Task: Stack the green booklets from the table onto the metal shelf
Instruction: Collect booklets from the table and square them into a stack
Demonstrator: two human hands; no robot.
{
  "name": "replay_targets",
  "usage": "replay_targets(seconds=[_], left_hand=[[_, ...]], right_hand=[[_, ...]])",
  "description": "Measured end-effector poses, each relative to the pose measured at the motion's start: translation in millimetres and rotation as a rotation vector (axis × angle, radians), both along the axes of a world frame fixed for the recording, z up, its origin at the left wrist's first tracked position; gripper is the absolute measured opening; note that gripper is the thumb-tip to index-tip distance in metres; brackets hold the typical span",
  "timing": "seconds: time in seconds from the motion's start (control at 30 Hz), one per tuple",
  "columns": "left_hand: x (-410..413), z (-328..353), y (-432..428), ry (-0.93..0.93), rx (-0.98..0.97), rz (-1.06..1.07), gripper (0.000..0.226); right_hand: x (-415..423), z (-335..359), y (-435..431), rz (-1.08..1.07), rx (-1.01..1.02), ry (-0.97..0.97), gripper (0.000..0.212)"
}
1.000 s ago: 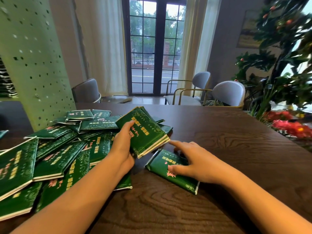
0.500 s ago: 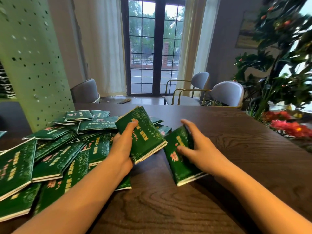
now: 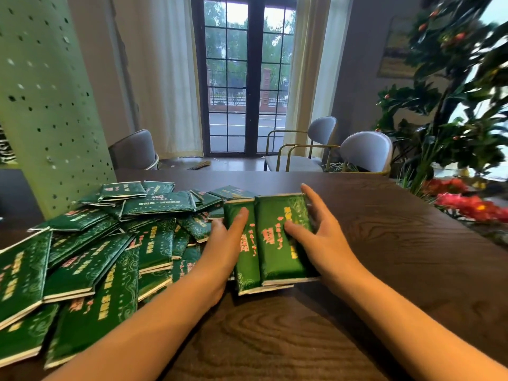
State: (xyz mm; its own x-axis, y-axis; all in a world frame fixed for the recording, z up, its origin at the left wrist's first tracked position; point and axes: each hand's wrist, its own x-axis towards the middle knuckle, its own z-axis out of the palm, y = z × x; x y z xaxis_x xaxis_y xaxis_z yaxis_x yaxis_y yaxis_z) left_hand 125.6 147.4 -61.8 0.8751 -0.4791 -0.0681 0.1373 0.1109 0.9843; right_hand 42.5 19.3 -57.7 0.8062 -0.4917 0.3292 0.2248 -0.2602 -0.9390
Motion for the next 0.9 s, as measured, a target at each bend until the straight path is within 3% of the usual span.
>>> replay_targets(seconds=[0.07, 0.2, 0.37, 0.53, 0.73, 0.9], left_hand=[[-2, 1, 0, 0.014, -0.038, -0.015, 0.044], [-3, -3, -1, -0.061, -0.016, -0.024, 0.065], [2, -5, 0, -0.136, -0.035, 0.068, 0.041], [20, 14, 13, -0.204, -0.115, 0.367, 0.036], [45, 26, 33, -0.248, -0.309, 0.751, 0.055], [52, 25, 38, -0.209, -0.362, 0.831, 0.056]], right_hand=[[3, -5, 7, -0.009, -0.054, 0.012, 0.07], [3, -8, 19, 0.021, -0.174, 0.036, 0.07], [6, -5, 21, 0.061, -0.247, 0.04, 0.053], [35, 8, 13, 0.045, -0.332, 0.145, 0.035], [106, 19, -5, -0.052, -0.601, 0.333, 0.035], [153, 16, -18, -0.123, -0.618, 0.578, 0.048]])
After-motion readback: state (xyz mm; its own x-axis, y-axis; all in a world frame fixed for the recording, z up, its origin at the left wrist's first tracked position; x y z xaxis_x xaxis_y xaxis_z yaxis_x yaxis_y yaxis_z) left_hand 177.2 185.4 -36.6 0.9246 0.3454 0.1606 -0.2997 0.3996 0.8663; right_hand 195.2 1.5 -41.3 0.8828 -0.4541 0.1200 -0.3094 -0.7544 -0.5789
